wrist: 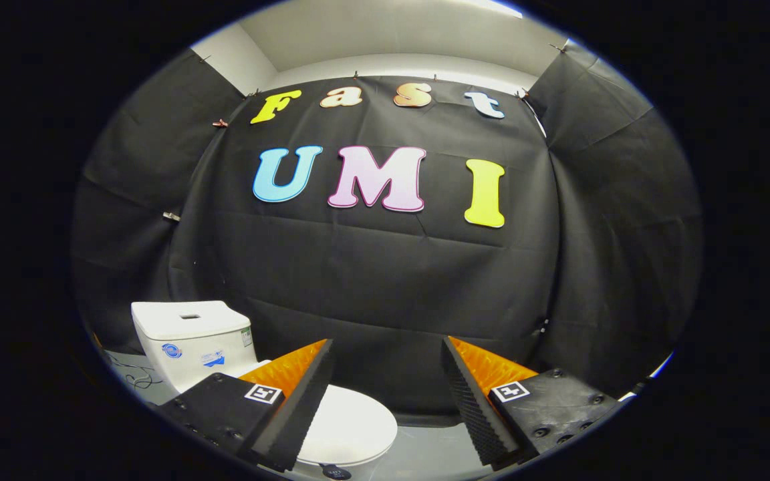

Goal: Open the toilet lid.

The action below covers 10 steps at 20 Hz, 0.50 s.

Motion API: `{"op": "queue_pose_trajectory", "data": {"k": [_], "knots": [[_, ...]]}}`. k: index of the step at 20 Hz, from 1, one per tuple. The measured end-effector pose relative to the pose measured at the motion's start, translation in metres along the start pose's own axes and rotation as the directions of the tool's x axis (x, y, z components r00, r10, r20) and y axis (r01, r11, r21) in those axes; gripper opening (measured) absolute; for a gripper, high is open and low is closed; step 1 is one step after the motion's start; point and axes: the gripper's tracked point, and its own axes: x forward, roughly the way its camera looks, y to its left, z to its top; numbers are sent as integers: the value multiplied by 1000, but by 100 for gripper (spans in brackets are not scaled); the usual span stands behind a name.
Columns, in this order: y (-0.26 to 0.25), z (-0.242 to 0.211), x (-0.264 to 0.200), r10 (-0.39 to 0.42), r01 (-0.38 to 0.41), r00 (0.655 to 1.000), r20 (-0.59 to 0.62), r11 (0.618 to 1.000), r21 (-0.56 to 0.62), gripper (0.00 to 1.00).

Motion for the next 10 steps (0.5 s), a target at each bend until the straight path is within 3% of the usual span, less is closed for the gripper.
{"op": "queue_pose_trajectory", "data": {"k": [10], "knots": [[-5, -7, 0, -6, 6, 999, -40, 1000, 15, 98]]}}
